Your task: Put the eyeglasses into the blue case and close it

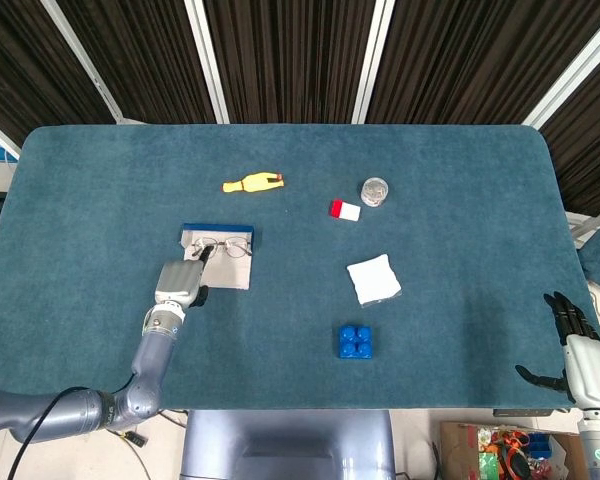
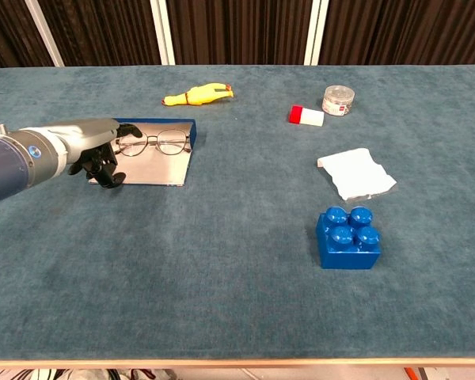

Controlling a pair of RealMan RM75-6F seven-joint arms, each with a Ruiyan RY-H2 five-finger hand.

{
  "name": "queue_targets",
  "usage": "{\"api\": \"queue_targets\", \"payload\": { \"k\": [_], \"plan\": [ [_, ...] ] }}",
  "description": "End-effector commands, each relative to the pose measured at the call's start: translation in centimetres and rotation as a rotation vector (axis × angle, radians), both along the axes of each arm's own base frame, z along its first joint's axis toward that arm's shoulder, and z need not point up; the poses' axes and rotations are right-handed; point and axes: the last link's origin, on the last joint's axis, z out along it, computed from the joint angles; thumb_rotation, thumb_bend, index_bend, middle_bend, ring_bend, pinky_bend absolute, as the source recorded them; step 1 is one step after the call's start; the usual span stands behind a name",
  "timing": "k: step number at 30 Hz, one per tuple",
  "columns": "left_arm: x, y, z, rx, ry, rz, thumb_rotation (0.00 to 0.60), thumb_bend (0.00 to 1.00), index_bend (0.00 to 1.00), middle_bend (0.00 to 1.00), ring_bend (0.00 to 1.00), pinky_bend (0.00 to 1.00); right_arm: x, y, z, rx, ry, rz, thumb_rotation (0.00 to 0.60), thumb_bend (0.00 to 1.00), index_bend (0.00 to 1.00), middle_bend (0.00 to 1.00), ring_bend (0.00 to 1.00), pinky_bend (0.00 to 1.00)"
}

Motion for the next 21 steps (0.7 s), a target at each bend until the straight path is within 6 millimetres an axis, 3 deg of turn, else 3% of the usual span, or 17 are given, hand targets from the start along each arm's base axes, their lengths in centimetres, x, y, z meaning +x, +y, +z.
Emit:
{"api": "queue_targets", "payload": {
  "k": [1, 21],
  "plan": [
    [0.0, 0.1, -0.5, -0.006, 0.003, 0.004, 0.6, 0.48, 0.04, 0.81, 0.7, 0.8, 0.0, 0.0, 0.0, -0.001, 0.001, 0.0, 0.6, 0.07, 0.03, 0.0, 0.06, 0.19],
    [0.4, 0.9, -1.8, 0.0, 0.019, -0.015, 0.6, 0.48, 0.04, 0.81, 0.7, 0.8, 0.0, 0.0, 0.0, 0.001, 0.005, -0.002, 0.6, 0.07, 0.02, 0.0, 0.06, 0.19]
  ]
}}
